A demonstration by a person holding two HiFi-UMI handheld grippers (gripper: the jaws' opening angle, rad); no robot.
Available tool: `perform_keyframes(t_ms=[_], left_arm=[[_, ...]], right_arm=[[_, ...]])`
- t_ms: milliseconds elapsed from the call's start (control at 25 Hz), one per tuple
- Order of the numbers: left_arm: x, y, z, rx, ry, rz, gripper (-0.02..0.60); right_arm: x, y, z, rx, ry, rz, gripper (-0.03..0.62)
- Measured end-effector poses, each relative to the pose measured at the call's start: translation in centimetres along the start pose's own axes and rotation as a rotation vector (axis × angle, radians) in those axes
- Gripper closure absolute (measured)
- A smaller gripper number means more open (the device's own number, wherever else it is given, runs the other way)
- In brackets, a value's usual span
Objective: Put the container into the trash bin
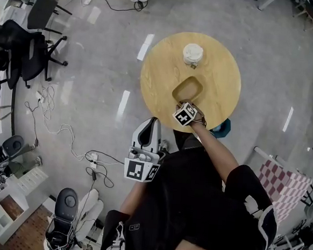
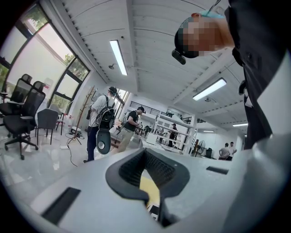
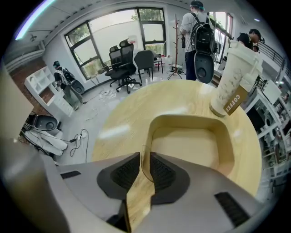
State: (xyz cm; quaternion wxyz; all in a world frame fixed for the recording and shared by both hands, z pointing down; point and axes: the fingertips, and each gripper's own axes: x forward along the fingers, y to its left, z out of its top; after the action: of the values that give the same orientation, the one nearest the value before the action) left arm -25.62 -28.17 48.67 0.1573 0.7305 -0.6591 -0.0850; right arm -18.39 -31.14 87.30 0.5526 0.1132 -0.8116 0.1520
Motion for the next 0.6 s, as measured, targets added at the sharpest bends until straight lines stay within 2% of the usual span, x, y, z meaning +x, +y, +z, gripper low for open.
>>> perform_keyframes(t_ms=[120,600], left_arm=[[-0.3,0.0,-0.2,-0.004,0.002,0.000,0.569],[-4.3,0.1,0.7,0.002,-0.029,-0.022,0.569]], right_arm=[[-0.1,-0.1,-0.2,0.006,-0.004,0.007,0.539],[-2.9,1.4,-0.2,0.026,-0.044,-0.015,0.554]])
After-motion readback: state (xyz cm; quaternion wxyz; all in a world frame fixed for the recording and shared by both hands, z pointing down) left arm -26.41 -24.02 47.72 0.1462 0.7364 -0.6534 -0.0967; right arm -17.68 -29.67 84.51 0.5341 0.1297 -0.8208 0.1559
